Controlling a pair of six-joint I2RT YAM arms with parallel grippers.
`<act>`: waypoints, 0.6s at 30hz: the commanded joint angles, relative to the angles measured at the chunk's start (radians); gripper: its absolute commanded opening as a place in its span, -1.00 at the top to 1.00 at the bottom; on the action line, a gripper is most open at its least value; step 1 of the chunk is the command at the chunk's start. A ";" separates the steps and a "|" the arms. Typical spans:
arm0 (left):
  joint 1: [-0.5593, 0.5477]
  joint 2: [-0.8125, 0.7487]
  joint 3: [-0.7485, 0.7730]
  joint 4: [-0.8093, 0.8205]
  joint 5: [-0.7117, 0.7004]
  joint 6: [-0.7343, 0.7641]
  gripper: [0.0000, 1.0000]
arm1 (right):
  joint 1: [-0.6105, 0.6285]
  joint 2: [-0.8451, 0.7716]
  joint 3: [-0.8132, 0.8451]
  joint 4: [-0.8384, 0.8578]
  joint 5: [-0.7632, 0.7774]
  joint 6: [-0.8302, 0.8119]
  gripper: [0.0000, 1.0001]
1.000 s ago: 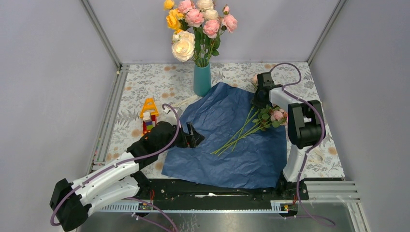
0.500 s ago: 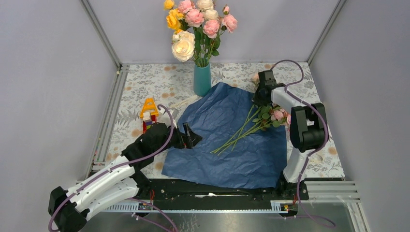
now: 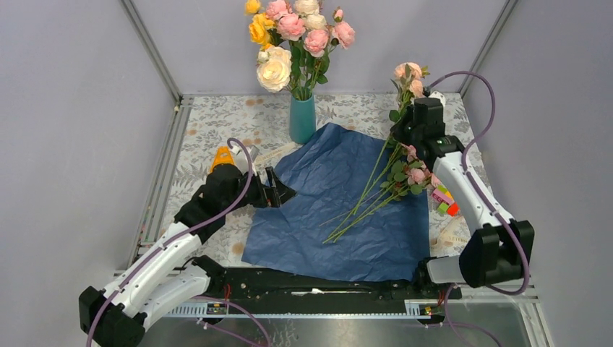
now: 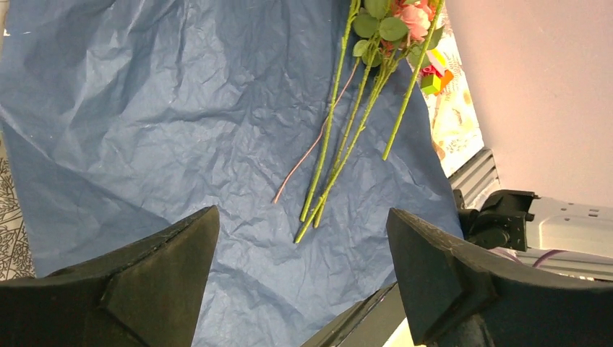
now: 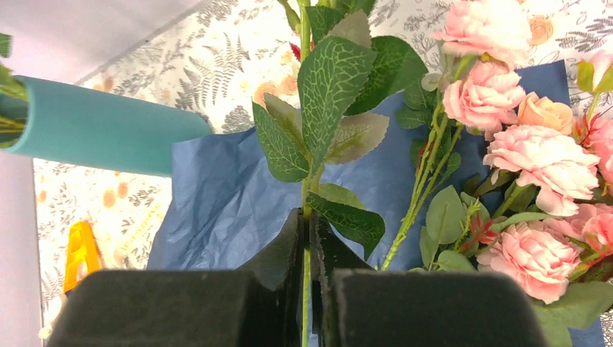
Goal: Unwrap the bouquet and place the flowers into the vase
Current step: Pick up the fake flower from the wrapping paper, then insert the fake flower into the vase.
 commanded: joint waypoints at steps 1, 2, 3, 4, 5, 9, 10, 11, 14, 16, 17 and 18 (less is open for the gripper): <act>0.033 0.006 0.051 0.031 0.116 0.034 -0.84 | 0.007 -0.093 -0.034 0.057 -0.036 -0.032 1.00; 0.039 0.003 0.050 0.036 0.126 0.033 -0.84 | 0.008 -0.114 -0.048 0.078 -0.058 -0.034 1.00; 0.043 -0.002 0.046 0.044 0.136 0.029 -0.84 | 0.010 -0.144 -0.065 0.106 -0.079 -0.037 1.00; 0.049 -0.007 0.043 0.054 0.148 0.022 -0.84 | 0.013 -0.164 -0.081 0.134 -0.084 -0.043 1.00; 0.054 -0.010 0.042 0.060 0.158 0.017 -0.84 | 0.016 -0.184 -0.095 0.158 -0.107 -0.052 1.00; 0.077 -0.010 0.055 0.055 0.194 0.014 -0.84 | 0.051 -0.250 -0.132 0.228 -0.134 -0.106 1.00; 0.084 -0.007 0.060 0.050 0.200 0.014 -0.84 | 0.061 -0.267 -0.141 0.247 -0.134 -0.120 1.00; 0.092 -0.004 0.067 0.044 0.208 0.017 -0.84 | 0.075 -0.284 -0.149 0.250 -0.132 -0.135 1.00; 0.124 0.012 0.114 -0.009 0.234 0.050 -0.84 | 0.130 -0.339 -0.168 0.307 -0.101 -0.186 1.00; 0.160 0.033 0.185 -0.101 0.260 0.107 -0.84 | 0.183 -0.375 -0.173 0.337 -0.080 -0.237 1.00; 0.191 0.046 0.225 -0.153 0.270 0.140 -0.84 | 0.210 -0.393 -0.171 0.351 -0.058 -0.260 1.00; 0.217 0.055 0.262 -0.201 0.281 0.173 -0.84 | 0.230 -0.406 -0.167 0.367 -0.051 -0.279 1.00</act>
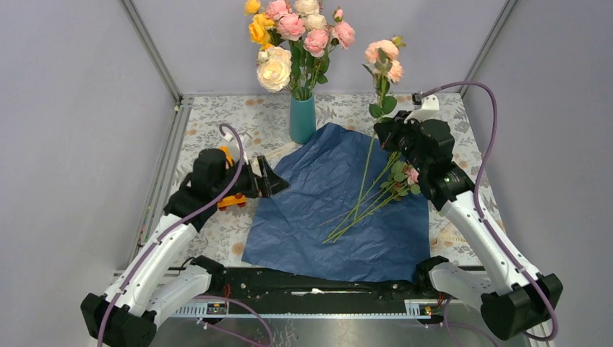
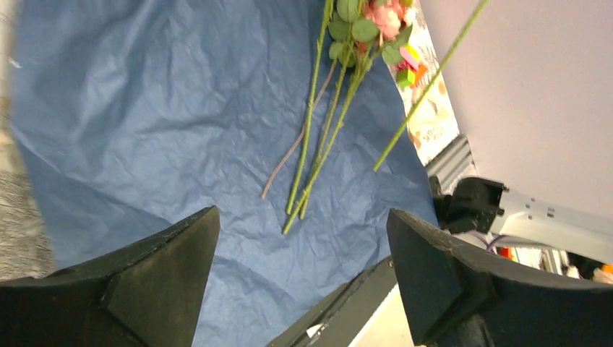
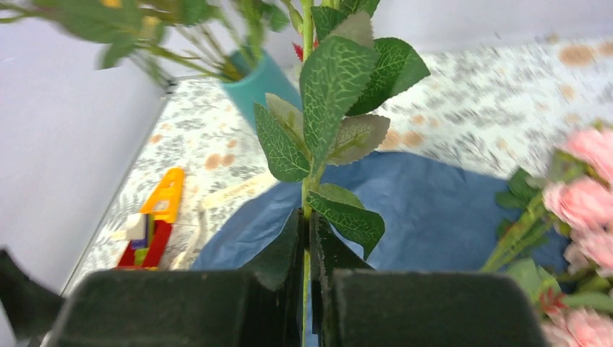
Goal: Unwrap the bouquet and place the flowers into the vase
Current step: Insert the fake flower into the vase.
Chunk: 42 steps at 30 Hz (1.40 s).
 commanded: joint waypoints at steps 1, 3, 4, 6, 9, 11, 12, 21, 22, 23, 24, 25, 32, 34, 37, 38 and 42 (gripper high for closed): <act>0.104 0.035 0.193 -0.153 0.082 0.150 -0.84 | 0.092 -0.086 0.011 0.171 0.043 -0.131 1.00; 0.152 0.045 0.239 -0.207 0.081 0.208 -0.84 | 0.109 -0.094 0.021 0.238 0.032 -0.150 1.00; 0.177 0.046 0.246 -0.217 0.075 0.234 -0.84 | 0.115 -0.086 0.033 0.276 0.014 -0.167 1.00; 0.222 0.043 0.251 -0.221 0.065 0.273 -0.84 | 0.145 -0.055 0.074 0.327 0.010 -0.223 1.00; 0.242 0.026 0.246 -0.218 -0.035 0.304 -0.84 | 0.183 0.023 0.149 0.384 -0.004 -0.295 1.00; 0.244 0.005 0.230 -0.201 -0.120 0.324 -0.84 | 0.191 0.086 0.178 0.453 -0.034 -0.307 1.00; 0.245 -0.010 0.219 -0.190 -0.165 0.334 -0.85 | 0.194 0.116 0.193 0.496 -0.040 -0.314 1.00; 0.252 -0.035 0.155 -0.108 -0.264 0.375 -0.86 | 0.222 0.414 0.503 0.702 -0.057 -0.468 1.00; 0.255 -0.029 0.142 -0.089 -0.271 0.375 -0.86 | 0.222 0.444 0.538 0.717 -0.053 -0.478 1.00; 0.260 -0.025 0.136 -0.081 -0.271 0.375 -0.86 | 0.222 0.471 0.571 0.737 -0.045 -0.487 1.00; 0.266 -0.023 0.134 -0.080 -0.272 0.376 -0.86 | 0.224 0.500 0.599 0.761 -0.037 -0.499 1.00; 0.271 -0.024 0.131 -0.080 -0.273 0.380 -0.85 | 0.223 0.529 0.631 0.781 -0.025 -0.511 1.00; 0.287 -0.030 0.102 -0.076 -0.296 0.398 -0.86 | 0.224 0.727 0.835 0.884 0.002 -0.509 1.00; 0.289 -0.027 0.105 -0.077 -0.296 0.396 -0.85 | 0.223 0.776 0.893 0.880 0.002 -0.489 1.00; 0.294 -0.025 0.110 -0.077 -0.298 0.396 -0.86 | 0.223 0.829 0.948 0.874 0.002 -0.472 1.00; 0.296 -0.023 0.110 -0.076 -0.299 0.396 -0.86 | 0.223 0.840 0.956 0.876 0.001 -0.466 1.00; 0.300 -0.019 0.110 -0.076 -0.294 0.396 -0.86 | 0.228 0.867 0.951 0.879 0.002 -0.454 1.00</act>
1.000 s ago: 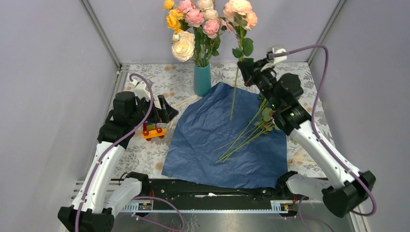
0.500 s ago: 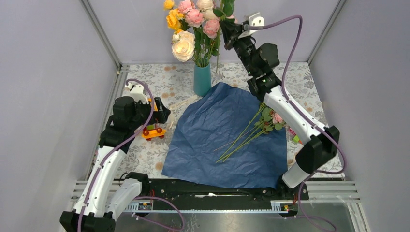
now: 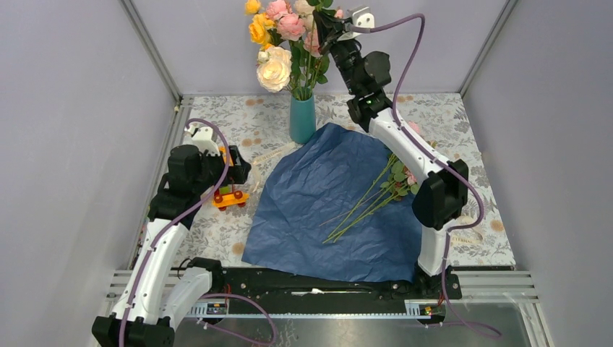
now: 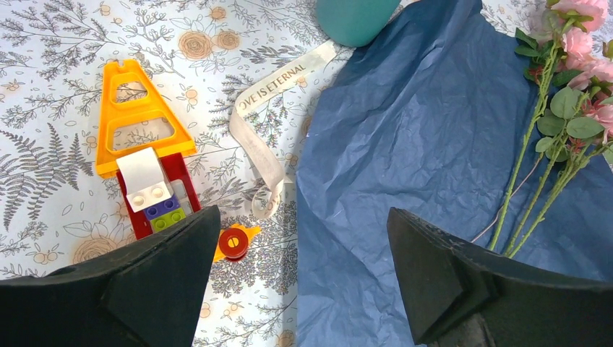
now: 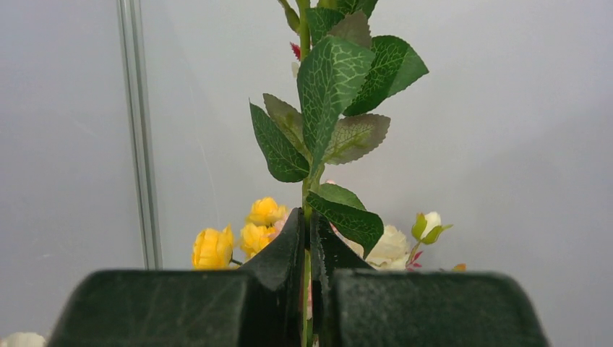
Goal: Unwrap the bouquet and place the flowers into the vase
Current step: Insert the fake flower into the vase.
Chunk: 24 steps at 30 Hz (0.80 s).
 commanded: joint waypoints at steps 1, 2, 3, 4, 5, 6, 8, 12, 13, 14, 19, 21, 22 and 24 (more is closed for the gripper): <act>0.010 0.003 0.005 0.056 -0.014 0.016 -0.86 | 0.015 0.013 0.040 0.081 0.025 0.017 1.00; 0.010 0.004 0.005 0.055 -0.011 0.016 -0.86 | 0.016 0.016 0.032 0.084 0.036 0.020 1.00; 0.010 0.004 0.003 0.056 -0.009 0.016 -0.86 | 0.016 0.017 0.025 0.086 0.038 0.022 1.00; 0.010 0.005 0.003 0.057 -0.005 0.016 -0.86 | 0.016 0.019 0.020 0.087 0.038 0.022 1.00; 0.010 0.005 0.003 0.056 -0.005 0.016 -0.86 | 0.017 0.020 0.012 0.088 0.038 0.020 1.00; 0.010 0.003 0.003 0.057 -0.004 0.016 -0.85 | 0.019 0.021 0.002 0.091 0.039 0.017 1.00; 0.010 0.004 0.003 0.056 -0.005 0.017 -0.85 | 0.019 0.023 -0.019 0.099 0.042 0.015 1.00; 0.010 0.006 0.002 0.056 0.000 0.016 -0.86 | 0.020 0.026 -0.071 0.122 0.050 0.013 1.00; 0.010 0.005 0.002 0.056 0.000 0.016 -0.86 | 0.022 0.027 -0.080 0.123 0.050 0.012 1.00; 0.010 0.007 0.002 0.057 -0.001 0.017 -0.86 | 0.023 0.028 -0.093 0.125 0.051 0.011 1.00; 0.011 0.012 0.002 0.057 0.000 0.017 -0.86 | 0.033 0.024 -0.152 0.139 0.055 0.009 1.00; 0.011 0.015 0.003 0.055 0.002 0.019 -0.86 | 0.039 0.023 -0.175 0.141 0.057 0.004 1.00; 0.011 0.015 0.004 0.055 0.005 0.019 -0.86 | 0.041 0.024 -0.188 0.145 0.059 0.006 1.00; 0.011 0.017 0.003 0.053 0.007 0.019 -0.86 | 0.044 0.030 -0.208 0.156 0.066 0.010 1.00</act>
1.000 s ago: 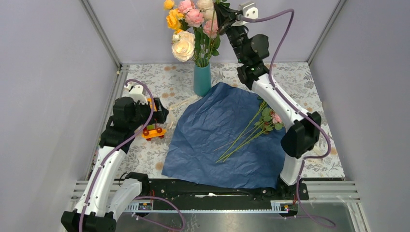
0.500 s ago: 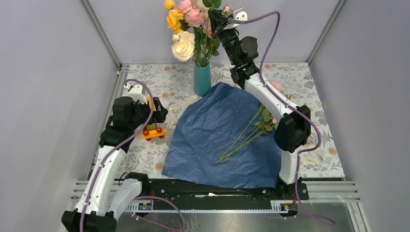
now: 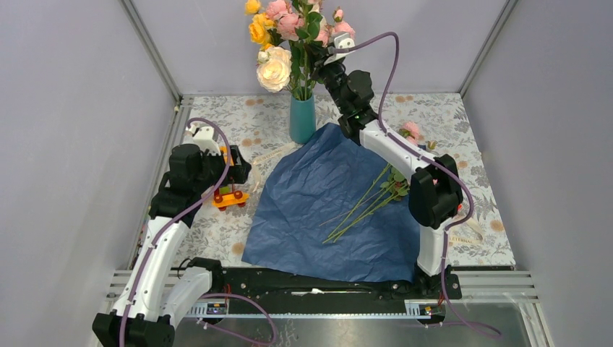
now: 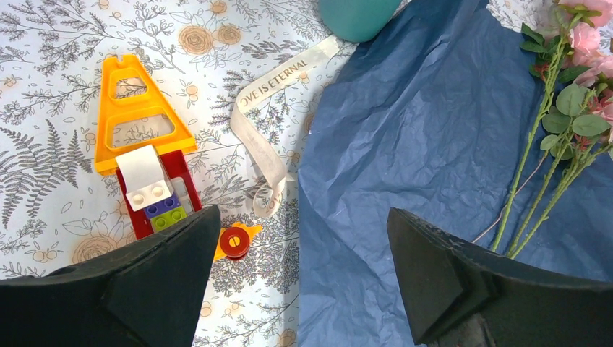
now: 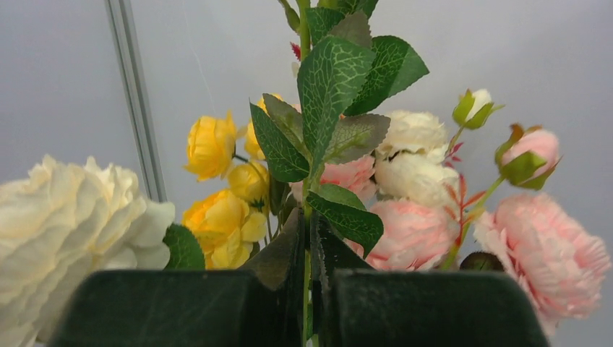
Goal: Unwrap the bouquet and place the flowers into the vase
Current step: Insert the fake flower into the vase.
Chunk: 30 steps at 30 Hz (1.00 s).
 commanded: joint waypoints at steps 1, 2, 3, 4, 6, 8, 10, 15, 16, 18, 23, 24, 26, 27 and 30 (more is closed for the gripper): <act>0.008 0.003 0.003 0.052 0.007 0.016 -0.86 | 0.020 -0.001 -0.028 0.099 0.034 -0.002 1.00; 0.008 0.002 0.003 0.051 0.008 0.015 -0.86 | 0.022 0.005 -0.033 0.100 0.037 0.000 1.00; 0.008 0.002 0.003 0.052 0.010 0.014 -0.86 | 0.022 0.012 -0.034 0.100 0.040 0.002 1.00; 0.008 0.003 0.004 0.051 0.010 0.014 -0.86 | 0.024 0.019 -0.035 0.101 0.044 0.004 1.00; 0.009 0.001 0.005 0.052 0.010 0.015 -0.86 | 0.025 0.030 -0.039 0.103 0.050 0.009 1.00; 0.009 0.001 0.005 0.052 0.009 0.016 -0.86 | 0.028 0.041 -0.048 0.104 0.059 0.009 1.00; 0.010 0.000 0.005 0.051 0.006 0.014 -0.86 | 0.028 0.051 -0.057 0.103 0.068 0.013 1.00; 0.011 0.003 0.005 0.049 -0.001 0.013 -0.86 | 0.029 0.067 -0.086 0.095 0.070 0.014 1.00; 0.011 0.005 0.006 0.049 0.000 0.013 -0.86 | 0.028 0.069 -0.093 0.095 0.072 0.016 1.00; 0.011 0.008 0.007 0.049 0.001 0.013 -0.86 | 0.028 0.073 -0.105 0.095 0.077 0.022 1.00; 0.011 0.010 0.008 0.046 0.003 0.011 -0.86 | 0.029 0.088 -0.122 0.098 0.085 0.035 1.00; 0.011 0.011 0.008 0.046 0.003 0.011 -0.86 | 0.028 0.090 -0.125 0.098 0.087 0.038 1.00; 0.011 0.011 0.009 0.046 0.005 0.011 -0.86 | 0.029 0.094 -0.130 0.099 0.088 0.041 1.00; 0.011 0.011 0.009 0.046 0.004 0.011 -0.86 | 0.029 0.096 -0.133 0.099 0.089 0.042 1.00; 0.011 0.010 0.008 0.044 0.004 0.011 -0.86 | 0.029 0.099 -0.146 0.098 0.090 0.046 1.00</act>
